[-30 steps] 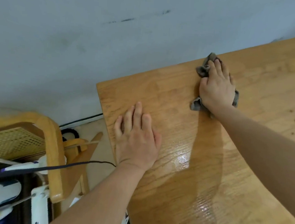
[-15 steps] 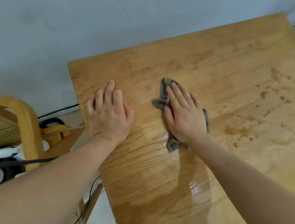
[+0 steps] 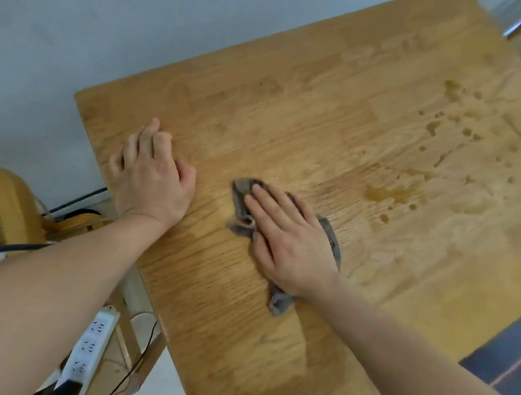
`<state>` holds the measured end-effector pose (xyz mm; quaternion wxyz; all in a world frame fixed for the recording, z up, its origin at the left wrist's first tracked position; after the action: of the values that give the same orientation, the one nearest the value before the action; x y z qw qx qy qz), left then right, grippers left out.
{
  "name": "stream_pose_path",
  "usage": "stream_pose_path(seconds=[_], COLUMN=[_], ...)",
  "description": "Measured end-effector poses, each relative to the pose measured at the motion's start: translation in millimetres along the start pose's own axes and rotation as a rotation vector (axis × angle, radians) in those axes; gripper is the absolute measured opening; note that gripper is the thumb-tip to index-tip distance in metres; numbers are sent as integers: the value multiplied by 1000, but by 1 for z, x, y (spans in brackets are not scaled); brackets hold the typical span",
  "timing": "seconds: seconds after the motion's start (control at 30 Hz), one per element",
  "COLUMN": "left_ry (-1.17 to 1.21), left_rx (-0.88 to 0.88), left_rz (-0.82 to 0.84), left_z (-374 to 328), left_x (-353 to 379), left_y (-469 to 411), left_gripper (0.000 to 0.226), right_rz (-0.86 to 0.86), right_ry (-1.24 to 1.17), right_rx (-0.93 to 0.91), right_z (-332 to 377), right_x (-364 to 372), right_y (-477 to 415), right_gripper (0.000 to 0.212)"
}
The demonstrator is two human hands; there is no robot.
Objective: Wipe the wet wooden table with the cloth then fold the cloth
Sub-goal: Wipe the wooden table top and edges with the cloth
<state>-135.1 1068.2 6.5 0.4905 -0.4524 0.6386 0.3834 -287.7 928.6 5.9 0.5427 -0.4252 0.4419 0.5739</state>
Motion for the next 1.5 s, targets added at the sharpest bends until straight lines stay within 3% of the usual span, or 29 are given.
stream_pose_path(seconds=[0.1, 0.17, 0.33, 0.43, 0.53, 0.63, 0.7, 0.83, 0.9, 1.03, 1.13, 1.27, 1.33, 1.4, 1.5], left_ry=[-2, 25, 60, 24, -6, -43, -51, -75, -74, -80, -69, -21, -6, -7, -22], left_rx=[6, 7, 10, 21, 29, 166, 236, 246, 249, 236, 230, 240, 241, 231, 243], left_rz=[-35, -66, -90, -57, 46, 176, 238, 222, 199, 211, 184, 113, 91, 89, 72], left_z=[-2, -4, -2, -9, -37, -104, -146, -166, -162, -163, -165, -166, -166, -166, -168], left_x=[-2, -4, -7, -5, 7, 34, 54, 64, 62, 62, 60, 53, 51, 51, 49], left_y=[3, 6, 7, 13, 45, 101, 139, 163, 156, 155, 159, 159, 160, 159, 158], left_gripper=[37, 36, 37, 43, 56, 65, 66, 65, 65, 65, 65, 62, 60, 60, 58], right_rz=[-66, -49, -11, 36, 63, -28, -75, -12, 13, -95, -161, -136, -122, -151, -163], right_ry=[40, 64, 61, 60, 68, 43, 36, 73, 82, 54, 38, 7, 15, 37, 45], right_rx=[307, 388, 171, 32, 67, 292, 345, 121, 75, 441, 582, 253, 176, 313, 668], right_z=[-76, -93, -31, -31, -56, -96, -100, -67, -93, -174, -158, -67, -75, -128, -224], right_x=[-20, -21, -7, -4, -7, -20, -21, -9, -13, -37, -29, -8, -10, -23, -40], right_y=[-52, -60, 62, 109, 79, 33, 39, 125, 137, 111, 117, 140, 157, 174, 201], right_gripper=[57, 58, 54, 54, 58, 58, 56, 52, 52, 59, 60, 52, 50, 52, 60])
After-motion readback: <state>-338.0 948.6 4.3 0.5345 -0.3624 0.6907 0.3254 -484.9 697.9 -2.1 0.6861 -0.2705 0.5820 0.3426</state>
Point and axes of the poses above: each hand's wrist, its own y-axis away from the middle knuckle, its own x-axis out of the palm, z = x × y, the point moved 10 cm from there along -y, towards the middle knuckle, and after that the axes turned 3 degrees about z, right-handed, at the moved point
